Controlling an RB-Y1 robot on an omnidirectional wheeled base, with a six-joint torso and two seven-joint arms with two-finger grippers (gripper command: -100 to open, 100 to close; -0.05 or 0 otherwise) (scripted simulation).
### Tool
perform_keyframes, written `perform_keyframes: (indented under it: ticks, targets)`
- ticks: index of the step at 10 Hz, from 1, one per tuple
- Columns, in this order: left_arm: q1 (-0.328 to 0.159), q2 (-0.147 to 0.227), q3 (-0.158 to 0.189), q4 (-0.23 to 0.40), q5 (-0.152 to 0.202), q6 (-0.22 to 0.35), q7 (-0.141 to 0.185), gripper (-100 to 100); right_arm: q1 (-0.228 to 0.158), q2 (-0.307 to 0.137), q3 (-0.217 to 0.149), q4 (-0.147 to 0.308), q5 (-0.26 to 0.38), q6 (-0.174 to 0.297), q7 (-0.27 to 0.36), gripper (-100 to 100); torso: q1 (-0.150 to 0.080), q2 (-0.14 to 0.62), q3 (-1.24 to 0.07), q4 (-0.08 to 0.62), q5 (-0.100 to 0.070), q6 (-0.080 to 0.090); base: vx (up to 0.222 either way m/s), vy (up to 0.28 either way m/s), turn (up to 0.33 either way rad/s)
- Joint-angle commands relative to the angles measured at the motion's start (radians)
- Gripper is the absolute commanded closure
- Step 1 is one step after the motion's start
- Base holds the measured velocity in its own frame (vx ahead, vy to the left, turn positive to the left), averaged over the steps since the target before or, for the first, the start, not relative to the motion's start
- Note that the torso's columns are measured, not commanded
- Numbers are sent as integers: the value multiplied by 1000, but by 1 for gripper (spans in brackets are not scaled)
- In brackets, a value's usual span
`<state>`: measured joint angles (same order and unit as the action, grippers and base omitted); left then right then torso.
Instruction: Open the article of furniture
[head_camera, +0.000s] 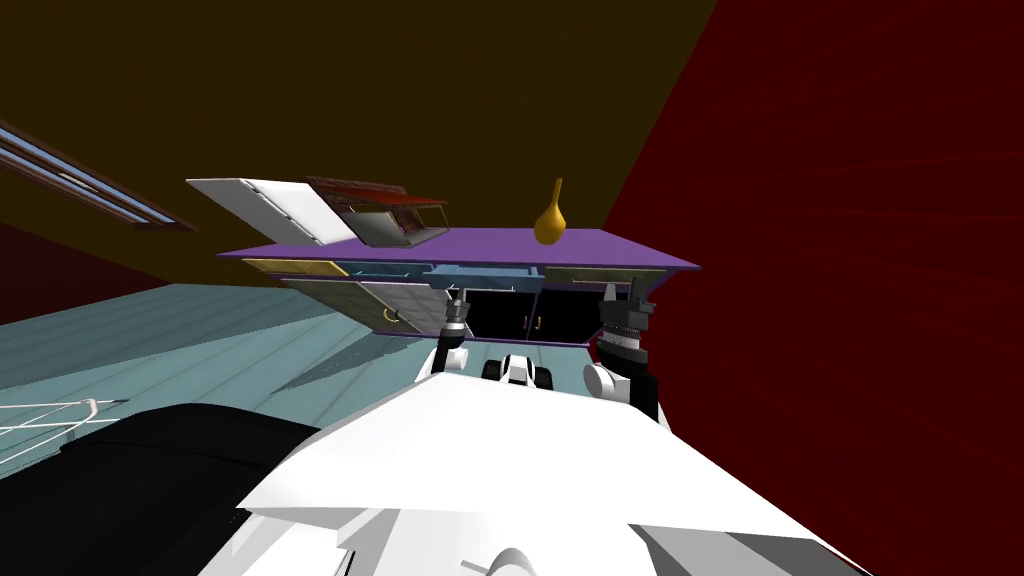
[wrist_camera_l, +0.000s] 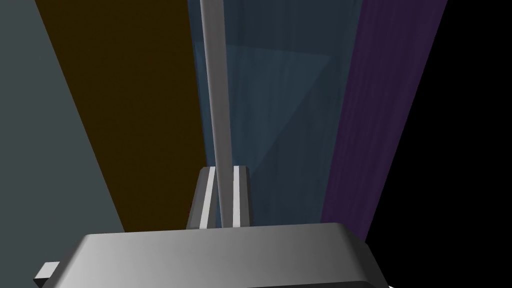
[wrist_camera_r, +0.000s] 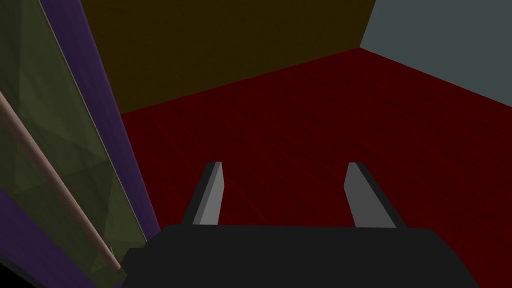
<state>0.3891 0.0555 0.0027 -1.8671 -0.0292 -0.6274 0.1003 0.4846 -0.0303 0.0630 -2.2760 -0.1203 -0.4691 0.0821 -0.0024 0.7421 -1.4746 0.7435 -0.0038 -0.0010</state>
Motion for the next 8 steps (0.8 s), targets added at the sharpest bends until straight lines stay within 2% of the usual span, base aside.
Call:
perform_keyframes:
  ticks: [1, 2, 3, 4, 5, 7, 8]
  targets:
    - [41, 19, -34, -42, -9, 5, 8, -100, 0, 0, 0, 0, 0, 0, 0, 0, 0, -3, -2, -2, 1, 1, 40, 14, 247]
    - [73, 37, -67, -65, -19, 5, 15, -100, 1, 0, 0, 0, 0, 0, 0, 0, 2, -8, -4, -5, 2, 0, 135, 26, 330]
    - [80, 37, -67, -84, -19, 5, 15, -100, 1, 0, 0, 0, 0, 0, 0, 0, 4, -12, -7, -7, 4, 1, 128, 7, 95]
    - [118, 56, -101, -121, -28, 5, 22, -100, 1, 0, 0, 0, 0, 0, 0, 0, 2, -9, -5, -7, 4, 2, 118, 27, 222]
    - [118, 56, -101, -127, -28, 5, 22, -100, 1, 0, 0, 0, 0, 0, 0, 0, 3, -5, -2, -6, 4, 1, 88, 10, 115]
    - [190, 93, -168, -198, -47, 5, 36, -100, 1, 0, 0, 0, 0, 0, 0, 0, 2, -2, 0, -5, 3, 1, 113, 9, 266]
    - [195, 93, -168, -213, -47, 5, 36, -100, 1, 0, 0, 0, 0, 0, 0, 0, 3, -5, -2, -6, 4, 1, 111, 8, 104]
